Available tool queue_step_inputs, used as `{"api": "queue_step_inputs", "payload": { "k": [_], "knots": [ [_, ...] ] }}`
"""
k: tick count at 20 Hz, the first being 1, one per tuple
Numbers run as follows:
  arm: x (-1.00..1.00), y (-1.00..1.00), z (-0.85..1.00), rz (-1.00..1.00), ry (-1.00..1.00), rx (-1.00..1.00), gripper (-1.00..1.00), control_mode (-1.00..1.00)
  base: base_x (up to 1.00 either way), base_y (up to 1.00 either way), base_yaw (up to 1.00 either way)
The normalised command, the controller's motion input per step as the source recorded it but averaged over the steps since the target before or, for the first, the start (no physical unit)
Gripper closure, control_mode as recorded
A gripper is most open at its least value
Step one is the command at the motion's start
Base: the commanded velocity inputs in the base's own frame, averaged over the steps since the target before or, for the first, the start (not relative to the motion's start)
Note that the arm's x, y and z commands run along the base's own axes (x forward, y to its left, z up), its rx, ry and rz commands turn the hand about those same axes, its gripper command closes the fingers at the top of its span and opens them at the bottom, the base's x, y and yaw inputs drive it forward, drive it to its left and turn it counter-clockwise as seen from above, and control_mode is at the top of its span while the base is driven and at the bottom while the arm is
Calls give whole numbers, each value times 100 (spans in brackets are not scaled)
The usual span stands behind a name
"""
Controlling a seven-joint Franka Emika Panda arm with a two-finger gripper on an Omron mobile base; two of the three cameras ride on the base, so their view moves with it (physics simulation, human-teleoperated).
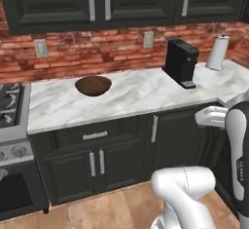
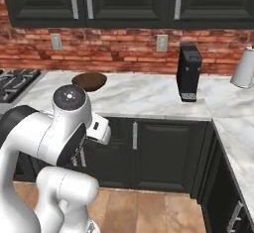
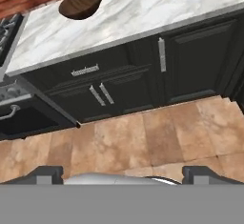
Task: Pick the cup and bowl from the counter and place them on the counter next to the sink.
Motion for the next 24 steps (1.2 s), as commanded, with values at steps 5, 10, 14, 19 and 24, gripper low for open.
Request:
{"api": "queue_step_inputs", "payload": {
  "k": [5, 10, 14, 19, 24],
  "knots": [
    [0, 0, 0, 0, 0, 0, -100, 100, 99, 18, -4],
    [0, 0, 0, 0, 0, 0, -100, 100, 88, 20, -1],
    [0, 0, 0, 0, 0, 0, -100, 100, 39, 6, 0],
    [0, 0, 0, 0, 0, 0, -100, 100, 5, 0, 0],
    [0, 0, 0, 0, 0, 0, -100, 100, 0, 0, 0]
  ]
}}
